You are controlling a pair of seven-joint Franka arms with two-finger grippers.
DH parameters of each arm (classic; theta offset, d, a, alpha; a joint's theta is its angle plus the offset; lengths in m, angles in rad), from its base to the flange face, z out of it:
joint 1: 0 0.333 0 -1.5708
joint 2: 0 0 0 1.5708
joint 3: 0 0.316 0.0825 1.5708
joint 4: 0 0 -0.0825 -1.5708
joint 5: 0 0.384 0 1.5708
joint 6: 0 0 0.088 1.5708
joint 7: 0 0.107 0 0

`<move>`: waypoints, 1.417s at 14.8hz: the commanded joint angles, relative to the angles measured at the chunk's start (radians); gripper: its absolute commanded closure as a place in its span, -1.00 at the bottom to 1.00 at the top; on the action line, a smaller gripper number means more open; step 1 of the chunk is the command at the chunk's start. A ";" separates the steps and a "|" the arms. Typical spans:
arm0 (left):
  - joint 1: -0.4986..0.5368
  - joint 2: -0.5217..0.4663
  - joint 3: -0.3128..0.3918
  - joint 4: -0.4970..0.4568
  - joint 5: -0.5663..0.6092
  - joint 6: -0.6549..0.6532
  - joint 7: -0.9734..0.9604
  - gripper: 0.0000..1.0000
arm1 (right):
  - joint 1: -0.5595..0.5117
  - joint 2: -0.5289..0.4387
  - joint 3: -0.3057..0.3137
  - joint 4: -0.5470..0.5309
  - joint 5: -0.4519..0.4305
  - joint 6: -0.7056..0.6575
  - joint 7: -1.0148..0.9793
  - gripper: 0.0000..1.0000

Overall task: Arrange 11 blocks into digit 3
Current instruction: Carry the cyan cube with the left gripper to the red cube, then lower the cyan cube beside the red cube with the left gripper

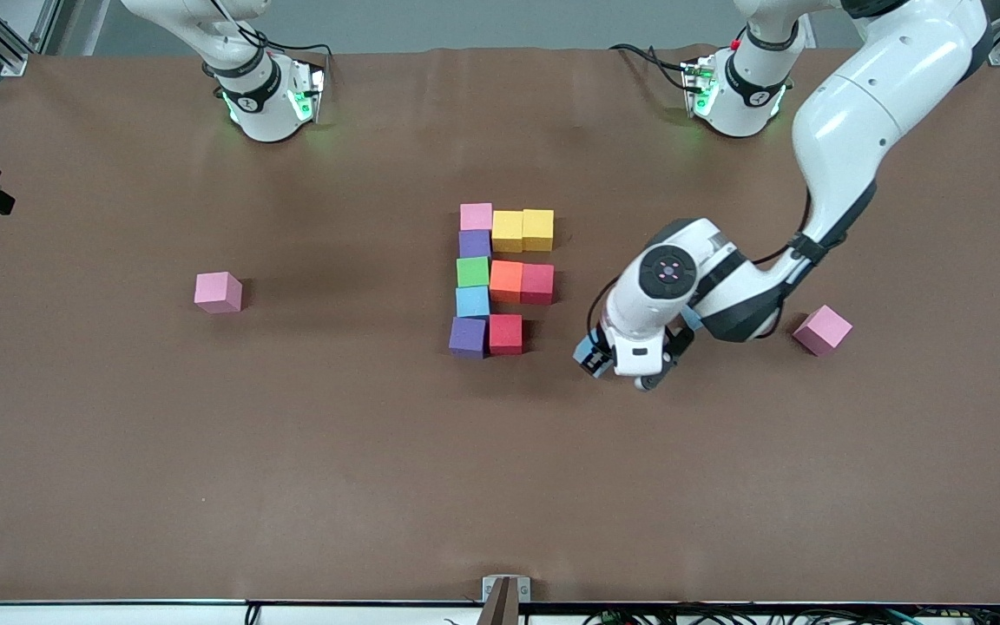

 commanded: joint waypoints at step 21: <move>-0.230 0.014 0.148 -0.002 0.021 0.103 -0.756 0.87 | 0.005 0.006 -0.002 0.010 -0.004 -0.003 -0.007 -1.00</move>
